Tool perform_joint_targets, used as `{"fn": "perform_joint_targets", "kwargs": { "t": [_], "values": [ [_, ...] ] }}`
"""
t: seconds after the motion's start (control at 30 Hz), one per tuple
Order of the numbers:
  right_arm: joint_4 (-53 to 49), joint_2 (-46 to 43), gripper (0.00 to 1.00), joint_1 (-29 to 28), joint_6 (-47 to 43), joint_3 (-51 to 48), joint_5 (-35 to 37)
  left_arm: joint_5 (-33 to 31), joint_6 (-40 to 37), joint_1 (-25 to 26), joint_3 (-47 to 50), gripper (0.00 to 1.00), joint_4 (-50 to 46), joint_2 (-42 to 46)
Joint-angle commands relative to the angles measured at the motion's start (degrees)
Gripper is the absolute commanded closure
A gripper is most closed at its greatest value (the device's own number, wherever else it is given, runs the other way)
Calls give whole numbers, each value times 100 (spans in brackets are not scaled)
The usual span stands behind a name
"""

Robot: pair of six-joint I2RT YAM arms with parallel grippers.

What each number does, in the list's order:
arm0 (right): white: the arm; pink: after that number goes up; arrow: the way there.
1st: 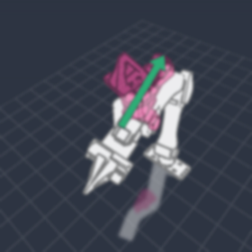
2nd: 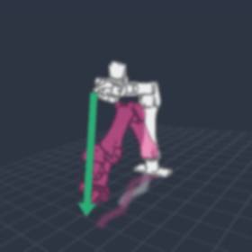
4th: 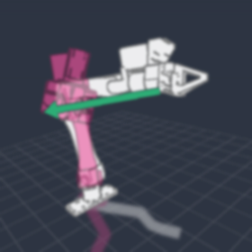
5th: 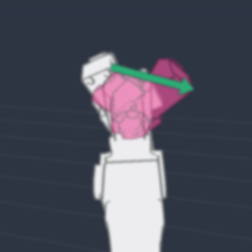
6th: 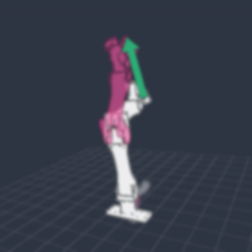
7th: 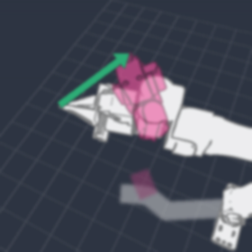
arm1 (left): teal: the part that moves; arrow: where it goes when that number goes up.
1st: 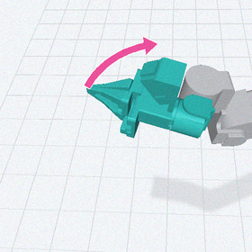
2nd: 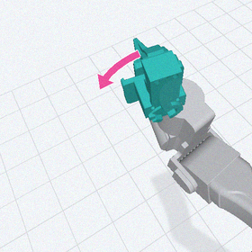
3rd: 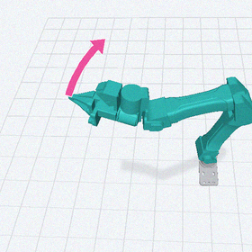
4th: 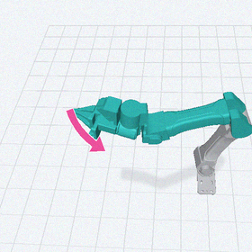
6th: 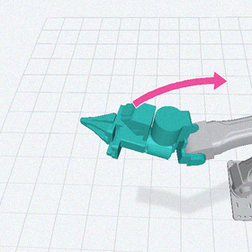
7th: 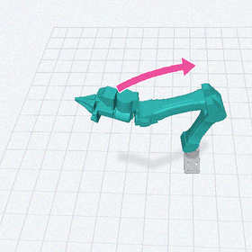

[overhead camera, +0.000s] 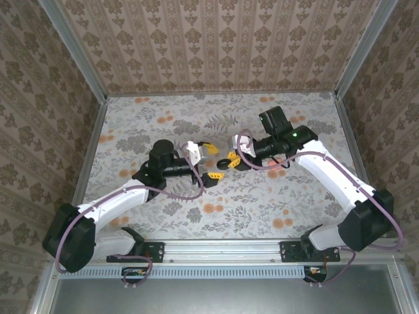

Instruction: Insert the wireless bluetooth earbuds into the charging case

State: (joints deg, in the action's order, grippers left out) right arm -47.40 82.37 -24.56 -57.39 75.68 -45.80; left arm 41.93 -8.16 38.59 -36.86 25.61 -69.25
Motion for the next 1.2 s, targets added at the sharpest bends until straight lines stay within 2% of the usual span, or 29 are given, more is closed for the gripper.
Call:
{"fn": "perform_joint_targets", "kwargs": {
  "t": [0.0,0.2,0.53,0.7,1.17],
  "values": [
    [-1390,442,80,145,-309,421,674,-842,220,2,103,0,-125,134],
    [-2408,1442,80,331,-21,1105,1501,-1535,746,-119,491,0,67,275],
    [-2339,2629,80,613,595,1574,1834,-2238,712,-314,550,0,-649,382],
    [-2510,3162,79,752,745,1872,1558,-2295,656,-424,530,0,-871,304],
    [-2932,4211,79,1140,1226,2352,1599,-2167,535,-582,260,0,-1115,-225]
  ]
}}
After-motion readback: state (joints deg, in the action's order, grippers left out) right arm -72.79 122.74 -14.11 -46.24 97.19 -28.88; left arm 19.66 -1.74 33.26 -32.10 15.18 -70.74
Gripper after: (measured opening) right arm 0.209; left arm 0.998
